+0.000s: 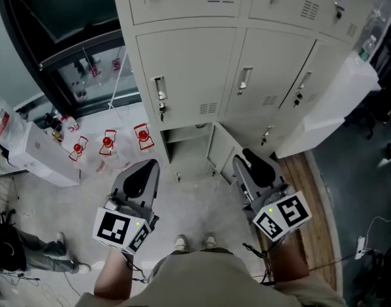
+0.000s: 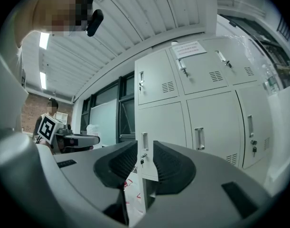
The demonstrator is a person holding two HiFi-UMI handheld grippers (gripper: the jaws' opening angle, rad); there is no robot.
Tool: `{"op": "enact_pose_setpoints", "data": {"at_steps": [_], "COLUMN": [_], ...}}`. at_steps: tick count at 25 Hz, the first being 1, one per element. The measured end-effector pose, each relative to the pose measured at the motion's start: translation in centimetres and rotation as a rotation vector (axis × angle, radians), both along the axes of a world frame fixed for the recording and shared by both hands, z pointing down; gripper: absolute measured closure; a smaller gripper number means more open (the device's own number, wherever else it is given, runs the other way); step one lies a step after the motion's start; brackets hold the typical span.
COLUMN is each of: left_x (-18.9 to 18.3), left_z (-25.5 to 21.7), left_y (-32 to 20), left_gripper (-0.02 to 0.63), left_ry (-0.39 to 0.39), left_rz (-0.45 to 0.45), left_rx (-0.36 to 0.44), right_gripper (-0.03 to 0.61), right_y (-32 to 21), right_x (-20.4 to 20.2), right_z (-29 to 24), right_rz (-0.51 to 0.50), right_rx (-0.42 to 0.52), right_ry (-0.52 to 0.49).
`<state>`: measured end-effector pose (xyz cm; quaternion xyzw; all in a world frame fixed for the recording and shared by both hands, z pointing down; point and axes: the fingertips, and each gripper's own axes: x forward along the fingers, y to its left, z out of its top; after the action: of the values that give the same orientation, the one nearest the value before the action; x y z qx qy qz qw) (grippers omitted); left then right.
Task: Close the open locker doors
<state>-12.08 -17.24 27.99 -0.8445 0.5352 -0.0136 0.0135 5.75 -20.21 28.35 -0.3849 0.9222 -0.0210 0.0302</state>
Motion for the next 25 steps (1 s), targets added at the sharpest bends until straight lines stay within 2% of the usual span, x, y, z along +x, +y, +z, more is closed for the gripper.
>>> {"op": "enact_pose_setpoints", "data": {"at_steps": [3, 10, 16, 25], "left_x": [0.9, 4.1, 6.9, 10.6], "left_z": [0.4, 2.5, 6.1, 13.8], "left_y": [-1.8, -6.1, -9.3, -12.8], "left_gripper": [0.607, 0.607, 0.607, 0.607], "left_ry": [0.001, -0.037, -0.062, -0.089], "left_rz": [0.028, 0.081, 0.123, 0.172], "left_rx": [-0.001, 0.001, -0.029, -0.157], "right_gripper": [0.411, 0.350, 0.320, 0.313], "right_y": [-1.9, -5.8, -8.9, -12.1], "right_x": [1.6, 5.5, 8.2, 10.0], "right_z": [1.5, 6.0, 10.8, 19.3], "right_rz": [0.036, 0.116, 0.151, 0.131], "right_rx": [-0.039, -0.091, -0.148, -0.250], "right_ry": [0.006, 0.085, 0.132, 0.159]}}
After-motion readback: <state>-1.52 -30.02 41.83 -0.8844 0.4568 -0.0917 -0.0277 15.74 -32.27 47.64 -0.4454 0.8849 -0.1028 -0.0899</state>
